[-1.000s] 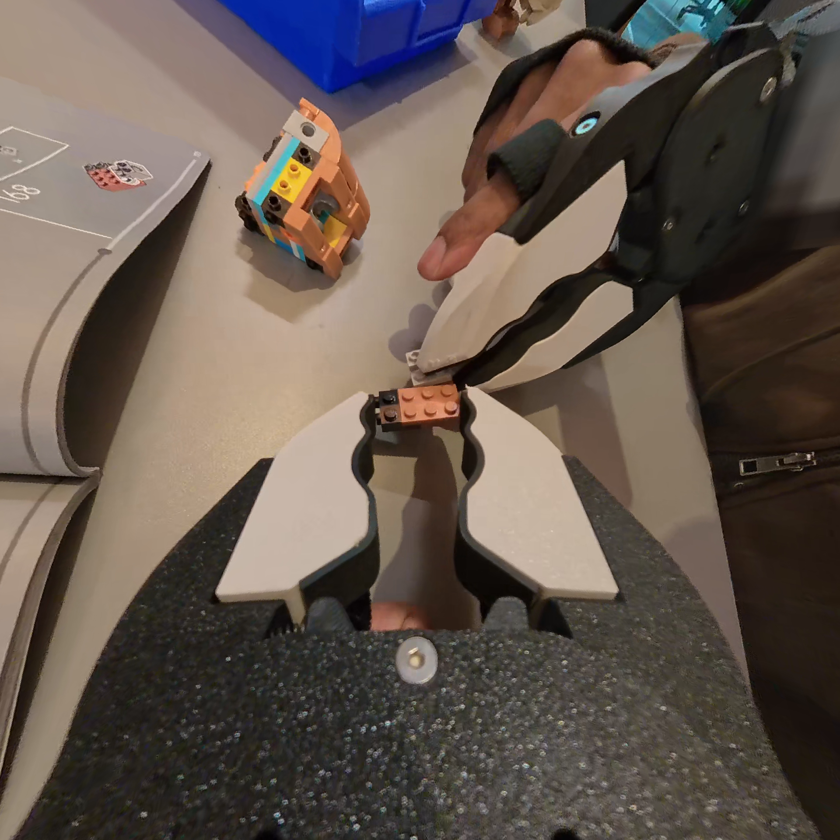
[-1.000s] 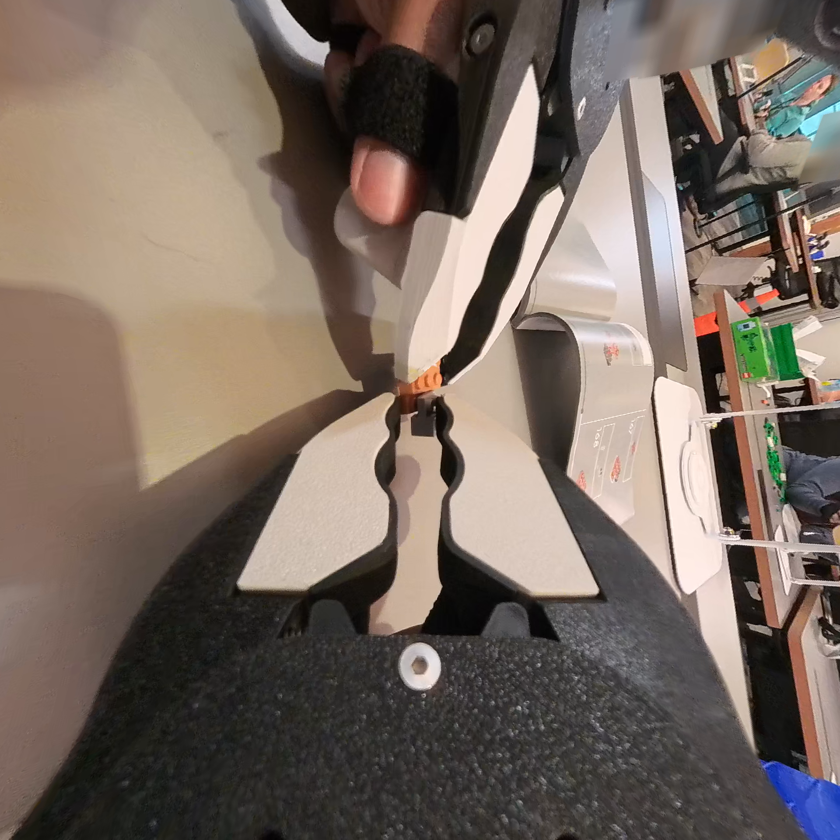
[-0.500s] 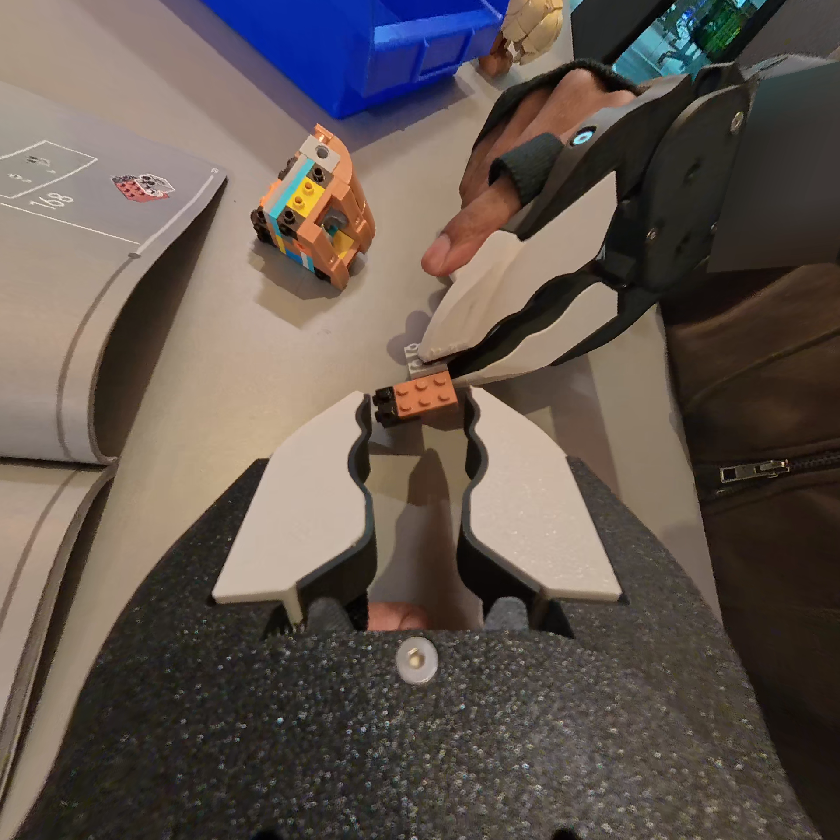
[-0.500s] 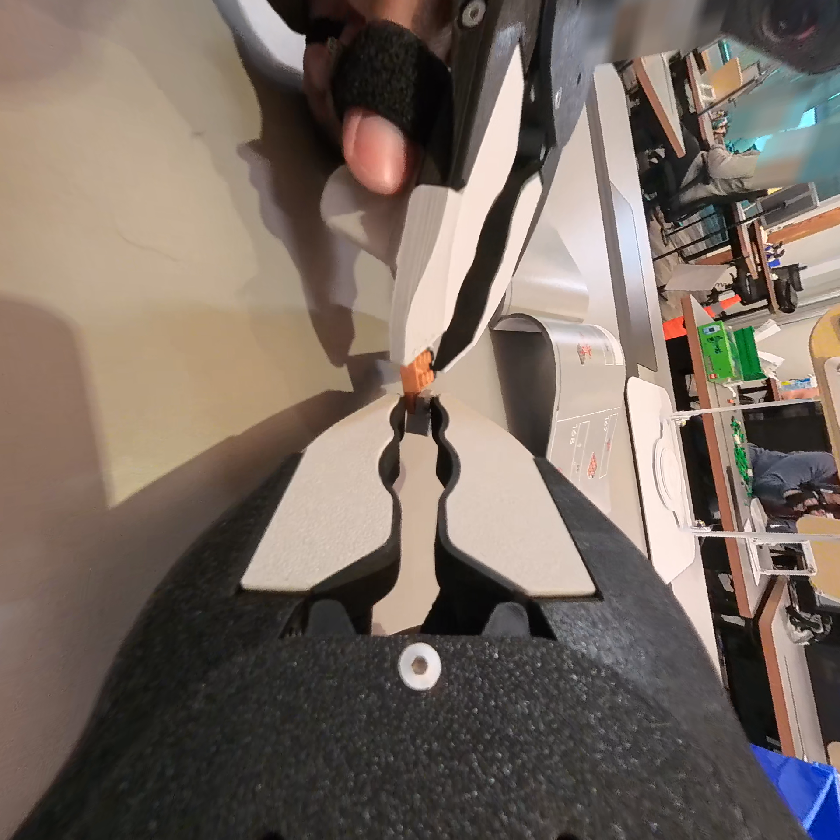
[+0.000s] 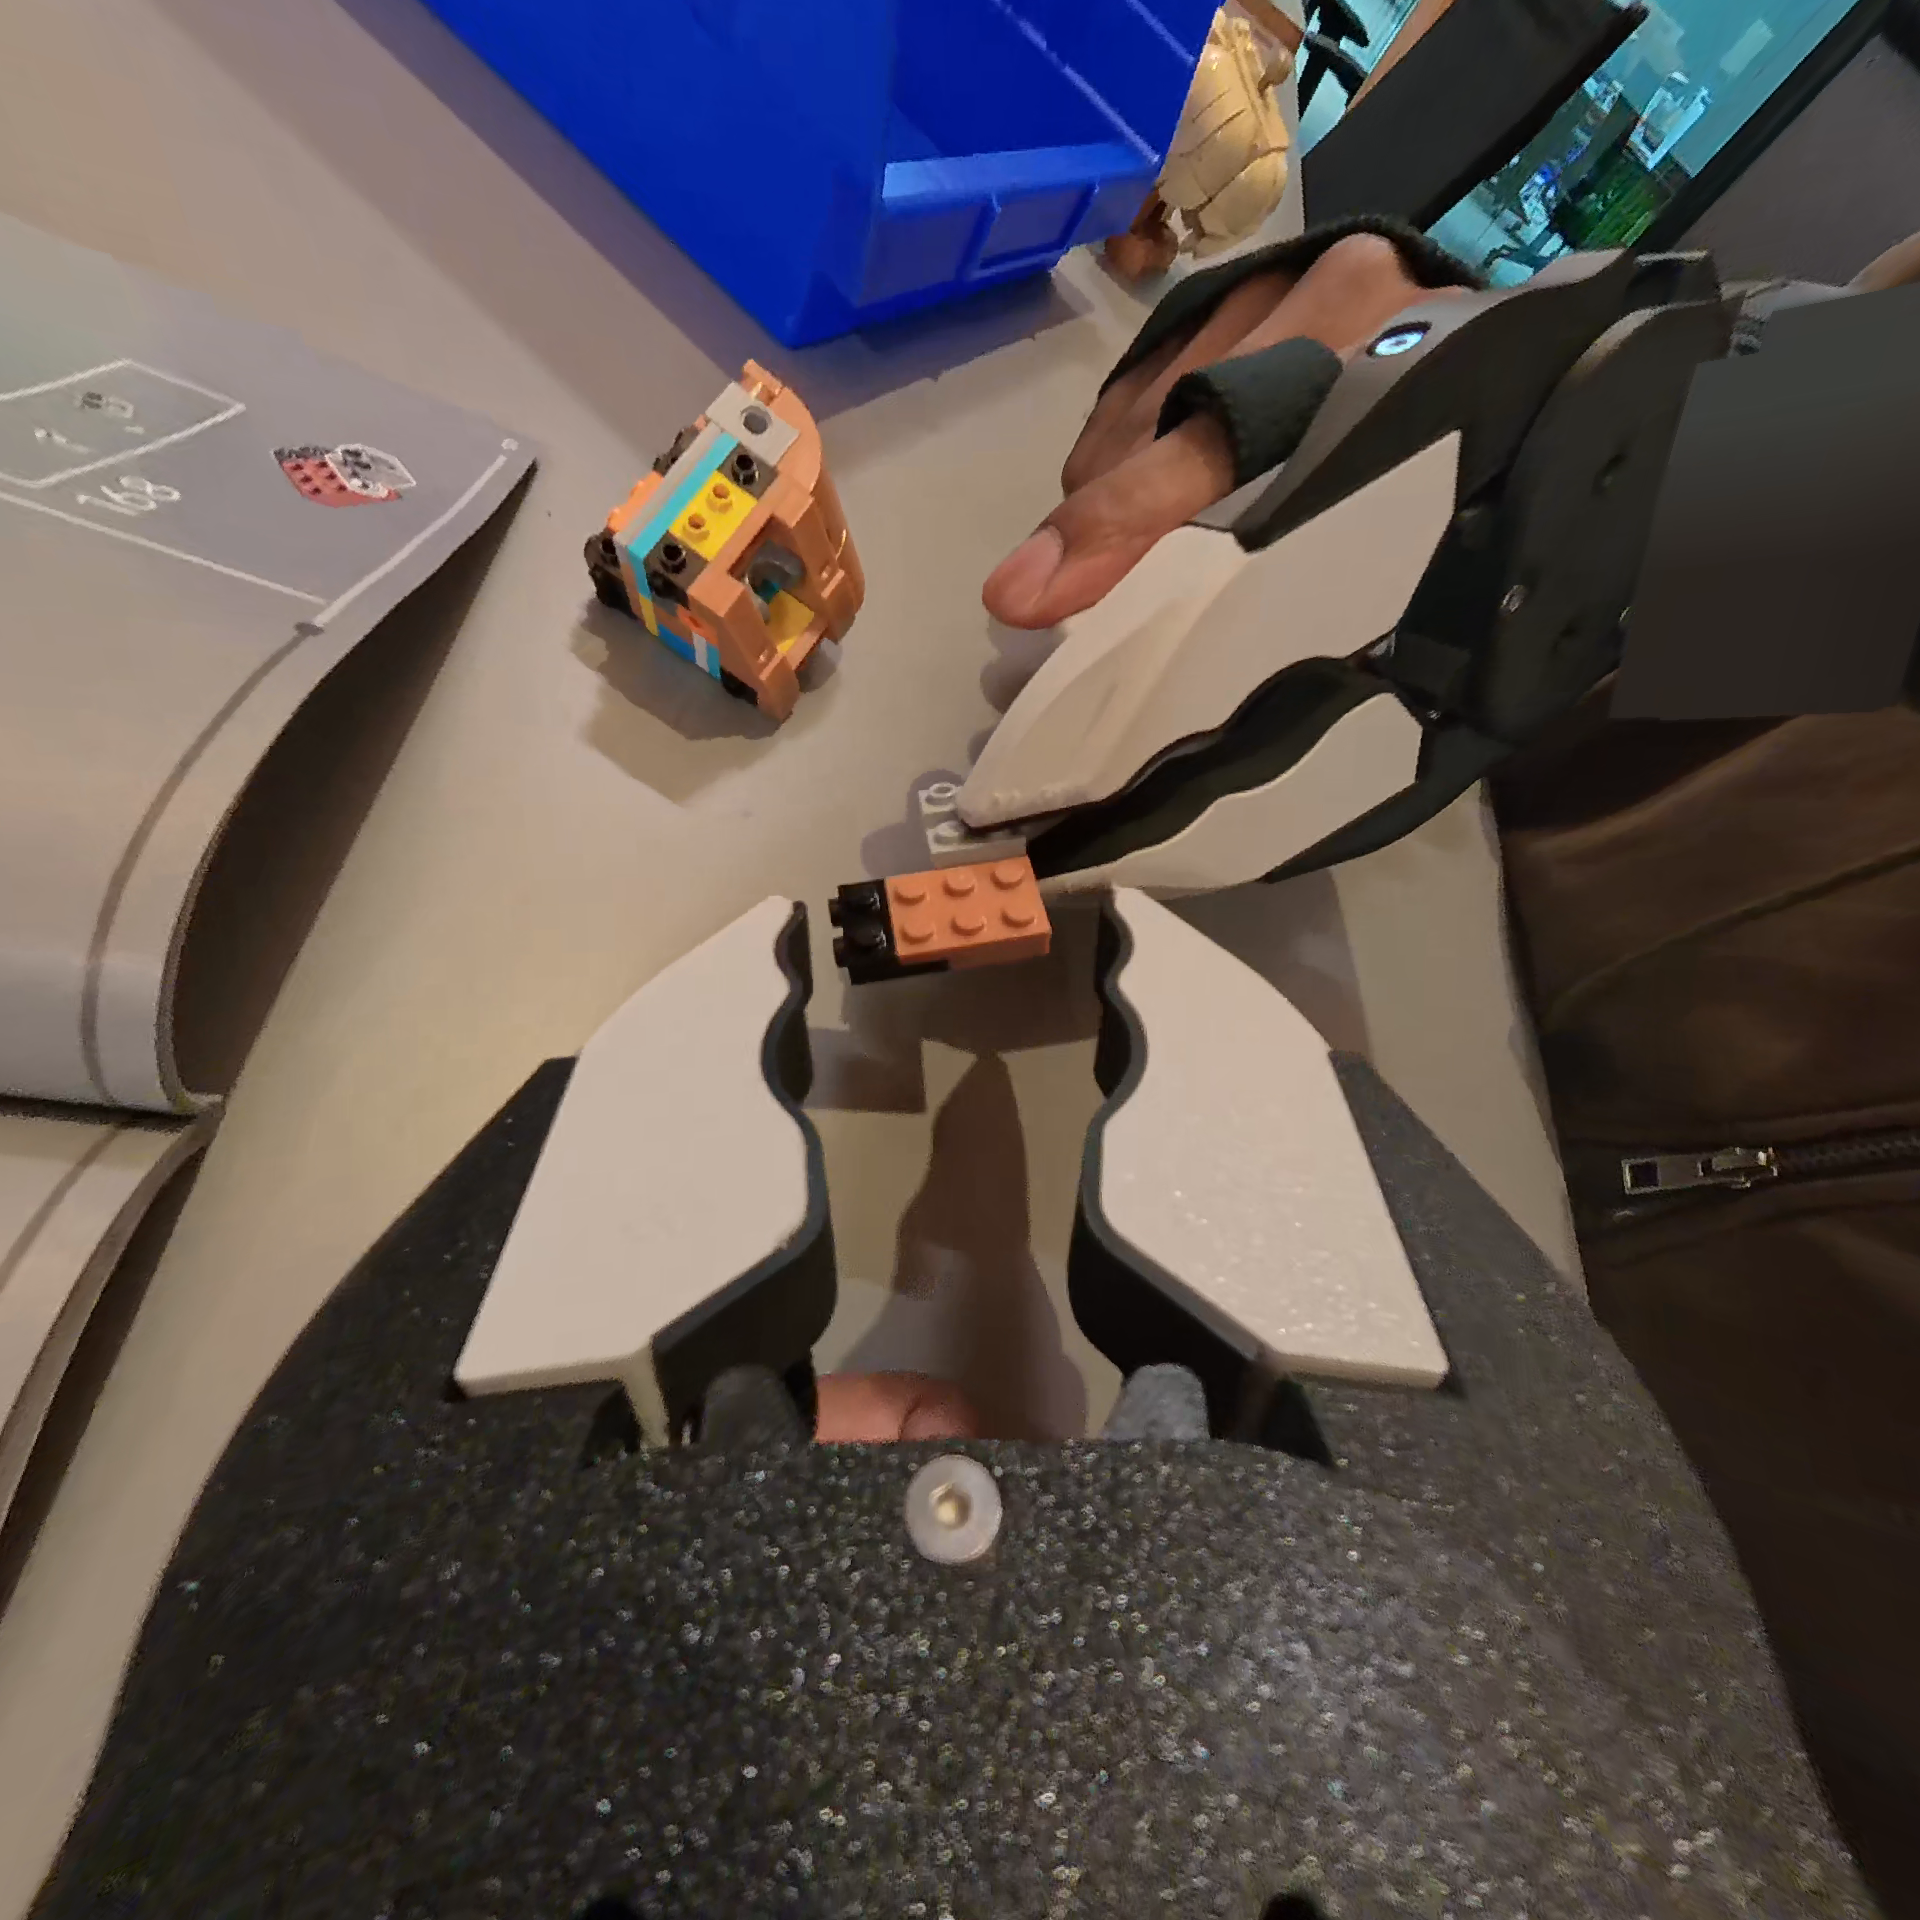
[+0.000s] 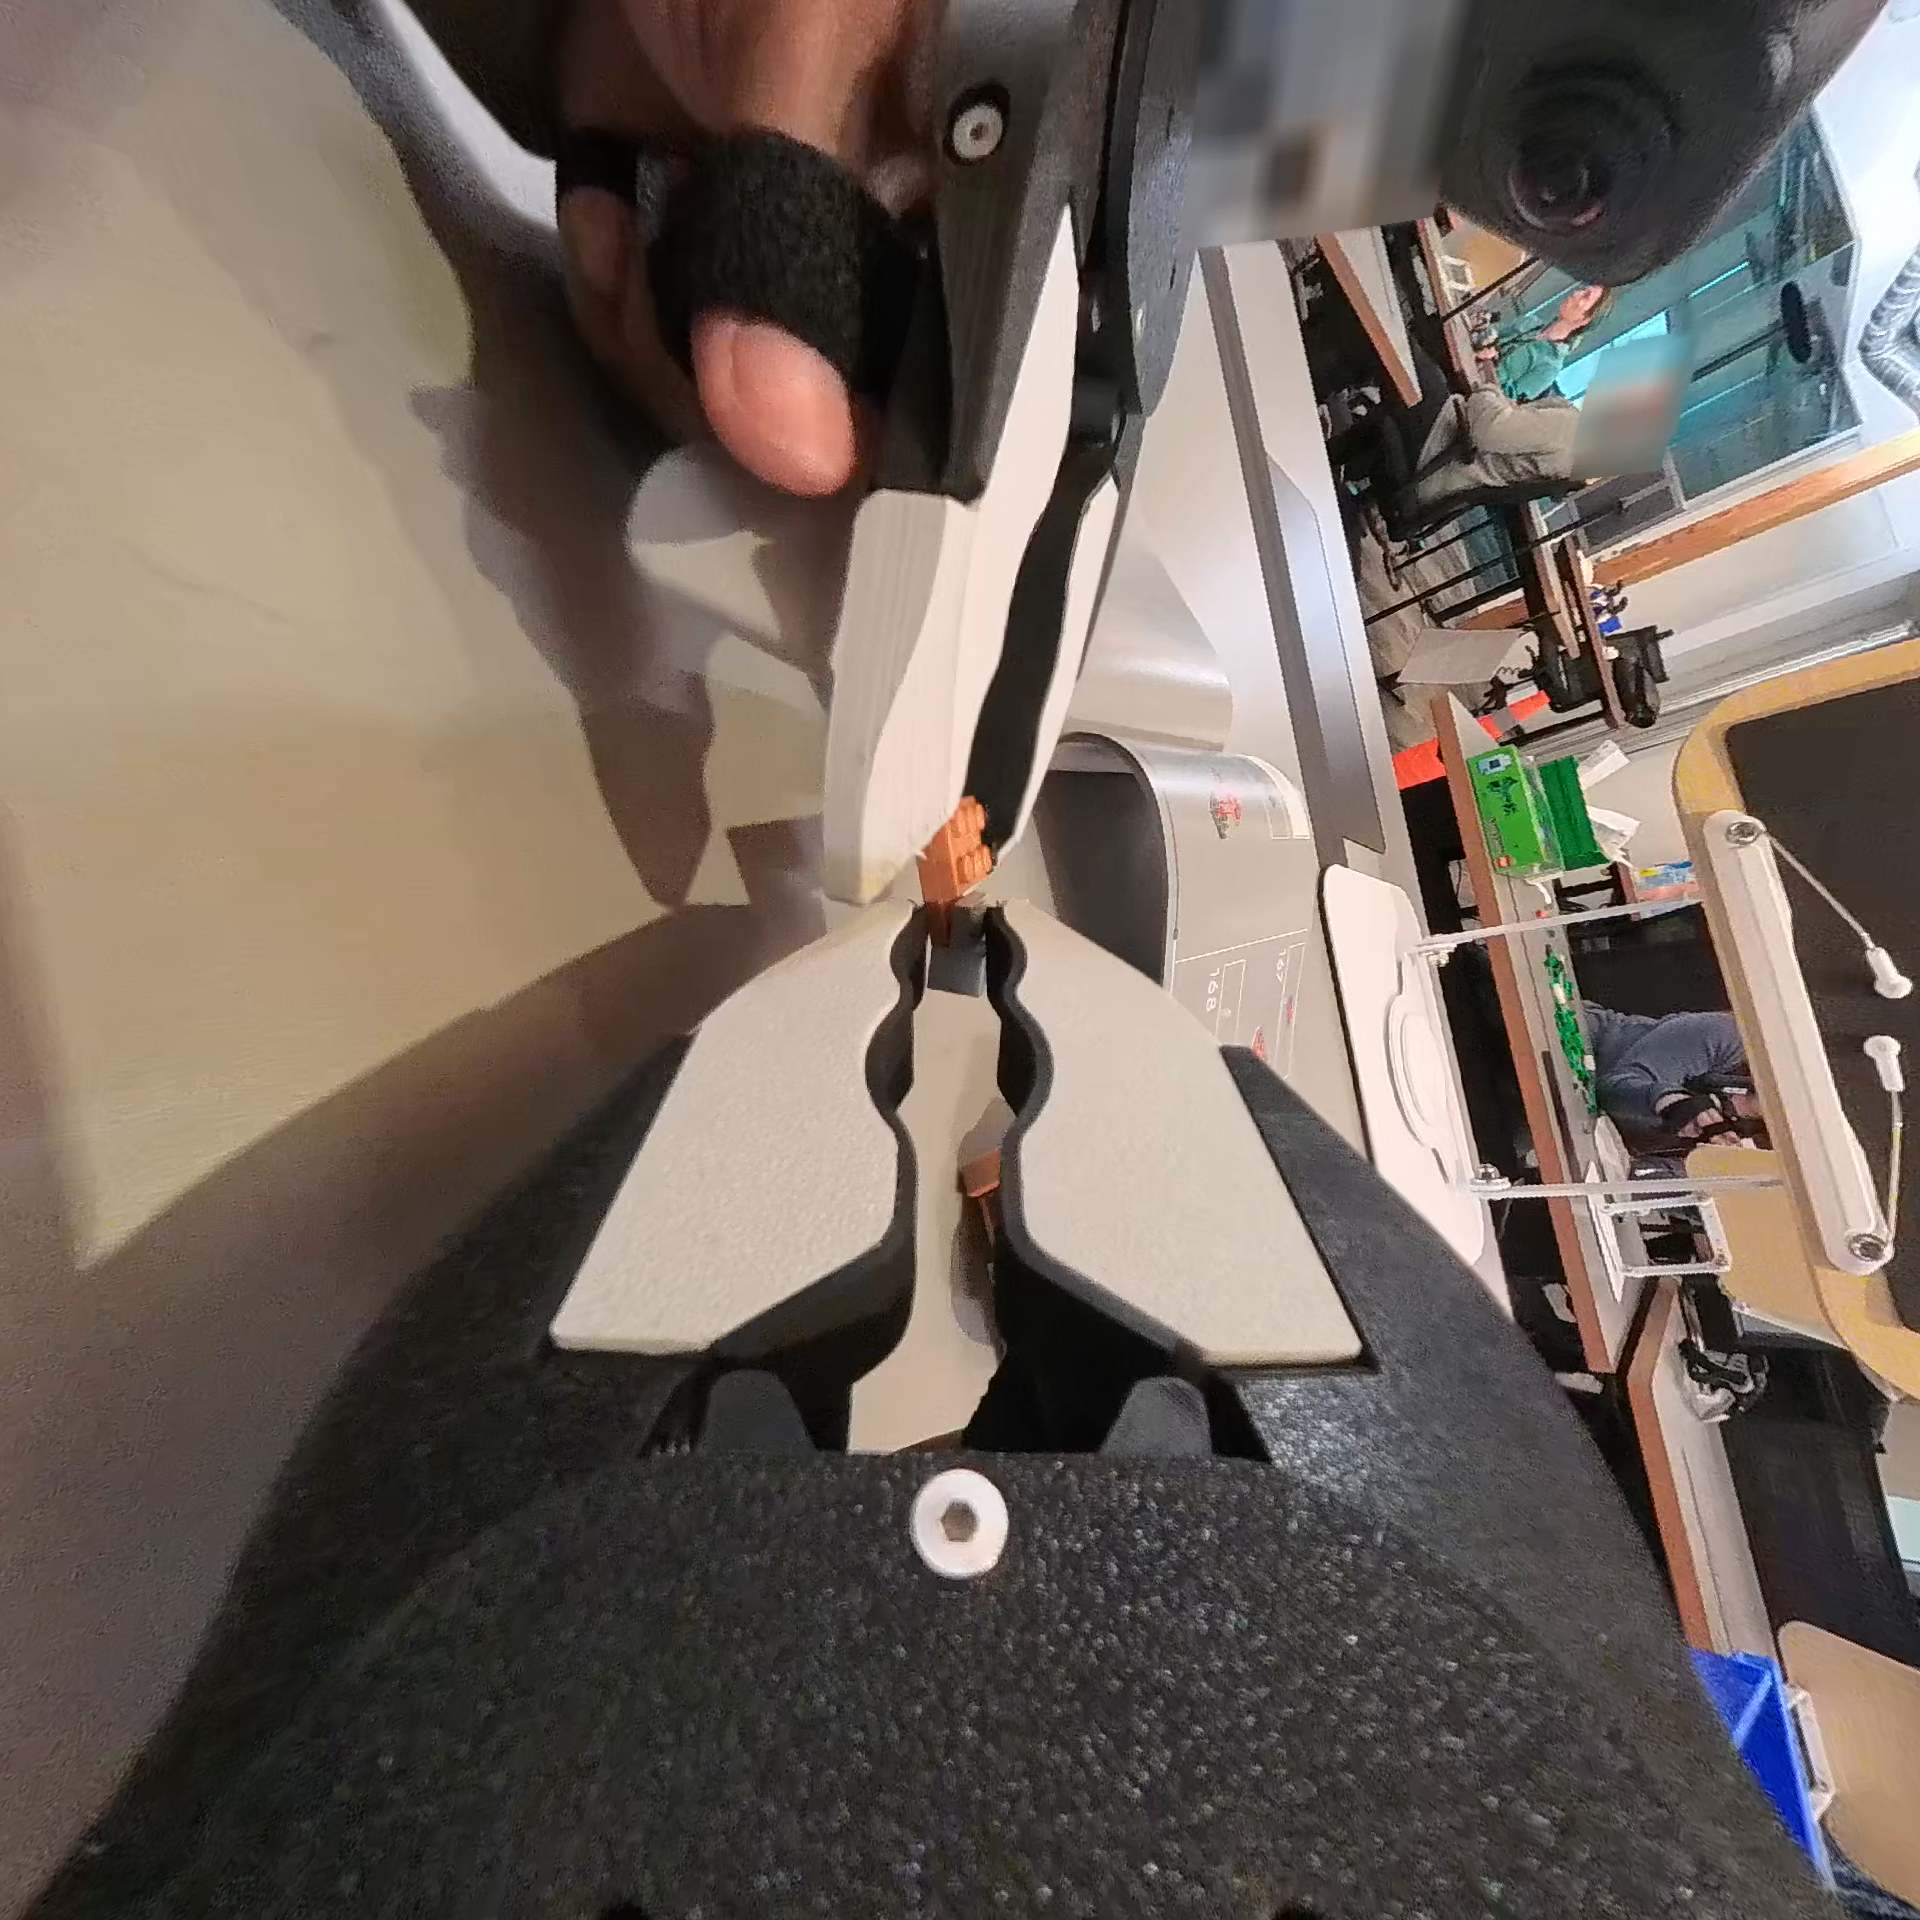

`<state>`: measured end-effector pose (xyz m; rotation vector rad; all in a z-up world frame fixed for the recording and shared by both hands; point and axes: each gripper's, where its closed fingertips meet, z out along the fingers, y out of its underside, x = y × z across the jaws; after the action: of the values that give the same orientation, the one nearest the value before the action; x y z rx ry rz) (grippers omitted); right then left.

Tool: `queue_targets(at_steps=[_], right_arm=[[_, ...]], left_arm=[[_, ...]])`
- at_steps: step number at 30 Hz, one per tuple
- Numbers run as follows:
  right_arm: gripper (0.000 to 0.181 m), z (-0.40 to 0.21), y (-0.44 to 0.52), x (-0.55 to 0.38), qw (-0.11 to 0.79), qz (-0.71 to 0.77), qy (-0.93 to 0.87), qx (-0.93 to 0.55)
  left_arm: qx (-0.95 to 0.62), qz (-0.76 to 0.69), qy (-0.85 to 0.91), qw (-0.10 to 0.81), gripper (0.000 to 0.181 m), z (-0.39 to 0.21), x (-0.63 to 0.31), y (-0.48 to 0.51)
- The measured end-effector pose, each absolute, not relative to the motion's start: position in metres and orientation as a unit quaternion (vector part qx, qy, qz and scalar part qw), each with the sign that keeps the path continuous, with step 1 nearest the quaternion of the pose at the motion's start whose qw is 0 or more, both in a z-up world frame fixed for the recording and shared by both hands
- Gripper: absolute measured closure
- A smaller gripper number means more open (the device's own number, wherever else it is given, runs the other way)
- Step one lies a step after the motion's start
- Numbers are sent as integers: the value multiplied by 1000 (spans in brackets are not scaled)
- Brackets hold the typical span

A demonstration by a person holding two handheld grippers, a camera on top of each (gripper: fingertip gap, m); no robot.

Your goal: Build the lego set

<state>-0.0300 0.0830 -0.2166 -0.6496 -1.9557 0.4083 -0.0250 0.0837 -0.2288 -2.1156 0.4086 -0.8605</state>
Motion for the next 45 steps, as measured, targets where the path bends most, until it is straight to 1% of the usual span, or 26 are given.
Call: queue_targets(at_steps=[4, 12, 15, 19, 32, 45], right_arm=[[170, -212, 87, -30, 508, 161, -805, -261], [170, -207, 85, -29, 509, 181, -801, -257], [167, -205, 84, -29, 504, 194, -800, -262], [166, -205, 83, -29, 502, 199, -800, -260], [167, -200, 85, -30, 538, 156, -796, -230], [168, -202, 86, -30, 543, 127, -802, -214]], left_arm=[[-824, -338, 155, 428, 142, -222, -28, 89], [-804, -344, 171, 454, 142, -214, -27, 88], [-792, -342, 191, 468, 142, -209, -23, 86], [-790, -342, 196, 469, 142, -209, -22, 86], [-783, -337, 196, 485, 142, -205, -23, 87], [-786, -326, 198, 486, 142, -206, -22, 88]])
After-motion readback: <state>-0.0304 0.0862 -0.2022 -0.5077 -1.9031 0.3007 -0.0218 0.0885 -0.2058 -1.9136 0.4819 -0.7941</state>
